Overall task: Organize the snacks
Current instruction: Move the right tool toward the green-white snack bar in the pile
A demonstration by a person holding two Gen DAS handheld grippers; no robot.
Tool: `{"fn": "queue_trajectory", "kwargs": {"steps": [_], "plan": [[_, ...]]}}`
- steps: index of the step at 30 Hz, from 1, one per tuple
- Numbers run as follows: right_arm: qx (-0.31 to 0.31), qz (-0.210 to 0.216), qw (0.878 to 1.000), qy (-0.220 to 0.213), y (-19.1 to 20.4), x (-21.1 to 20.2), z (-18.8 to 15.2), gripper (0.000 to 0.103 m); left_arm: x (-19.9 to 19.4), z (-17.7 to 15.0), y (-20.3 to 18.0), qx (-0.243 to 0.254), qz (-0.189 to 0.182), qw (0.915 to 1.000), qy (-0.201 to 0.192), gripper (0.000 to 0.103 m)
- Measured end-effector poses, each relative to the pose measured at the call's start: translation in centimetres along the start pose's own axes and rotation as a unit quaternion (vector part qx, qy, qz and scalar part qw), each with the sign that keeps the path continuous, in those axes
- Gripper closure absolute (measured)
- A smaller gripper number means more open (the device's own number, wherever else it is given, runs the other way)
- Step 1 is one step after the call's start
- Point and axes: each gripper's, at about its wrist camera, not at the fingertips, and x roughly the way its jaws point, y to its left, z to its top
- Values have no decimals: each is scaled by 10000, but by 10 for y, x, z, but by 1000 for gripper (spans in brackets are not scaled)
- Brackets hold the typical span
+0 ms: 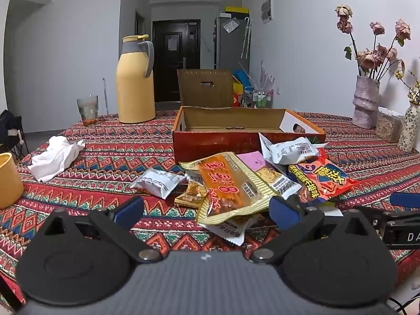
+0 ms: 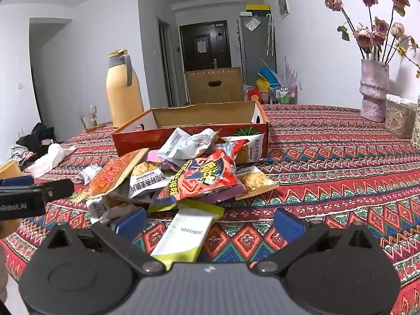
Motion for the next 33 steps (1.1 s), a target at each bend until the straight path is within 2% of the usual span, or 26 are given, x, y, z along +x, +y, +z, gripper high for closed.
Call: {"fn": "queue_trajectory", "kwargs": {"steps": [8, 9, 33], "plan": [[56, -40, 10000, -21, 0, -5, -2, 0, 2, -2, -3, 13, 109, 9999, 31, 0], [62, -40, 10000, -19, 0, -5, -2, 0, -6, -4, 1, -86, 33, 9999, -85, 0], [-51, -126, 9999, 51, 4, -1, -5, 0, 2, -13, 11, -241, -18, 9997, 69, 0]]}}
